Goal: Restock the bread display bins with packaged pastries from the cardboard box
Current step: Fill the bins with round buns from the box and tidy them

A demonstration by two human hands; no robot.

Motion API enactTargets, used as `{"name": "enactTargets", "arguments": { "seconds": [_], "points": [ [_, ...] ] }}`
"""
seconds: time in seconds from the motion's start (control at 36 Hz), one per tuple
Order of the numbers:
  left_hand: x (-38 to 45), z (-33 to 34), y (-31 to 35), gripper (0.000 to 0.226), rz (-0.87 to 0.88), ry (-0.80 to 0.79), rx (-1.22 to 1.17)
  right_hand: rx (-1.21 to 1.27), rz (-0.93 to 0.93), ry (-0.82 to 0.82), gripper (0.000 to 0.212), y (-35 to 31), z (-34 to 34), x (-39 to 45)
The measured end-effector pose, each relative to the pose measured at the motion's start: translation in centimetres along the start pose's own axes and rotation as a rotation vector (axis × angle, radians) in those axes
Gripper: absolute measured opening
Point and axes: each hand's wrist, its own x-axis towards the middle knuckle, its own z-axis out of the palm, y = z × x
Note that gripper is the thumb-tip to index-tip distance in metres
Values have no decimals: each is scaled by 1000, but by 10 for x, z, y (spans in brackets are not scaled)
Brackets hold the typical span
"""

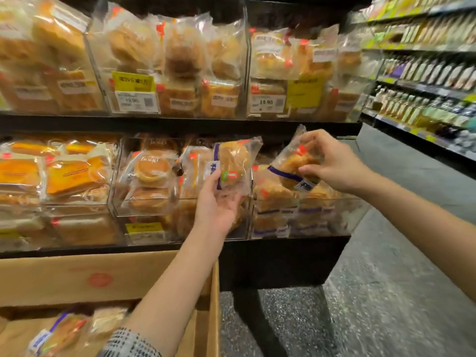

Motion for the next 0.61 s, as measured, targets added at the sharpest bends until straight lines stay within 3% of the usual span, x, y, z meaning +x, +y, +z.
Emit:
{"name": "enactTargets", "arguments": {
  "seconds": [0.08, 0.22, 0.28, 0.39, 0.53, 0.61],
  "points": [
    [10, -3, -11, 42, -25, 86, -38, -135, -5, -47, 48, 2, -4, 27],
    [20, -6, -16, 31, 21, 149, -90, -305, 10, -243, 50, 5, 10, 64],
    [26, -7, -16, 31, 40, 162, -50, -415, -28, -190, 59, 9, 24, 72],
    [37, -14, -16, 48, 92, 191, 40, -437, -4, 139, 57, 14, 55, 59],
    [39, -14, -23, 67, 148, 200, 143, -323, 185, 28, 55, 22, 89, 25],
    [40, -15, -25, 71, 153, 206, 153, -284, 192, 75, 55, 29, 93, 25]
  ]
}}
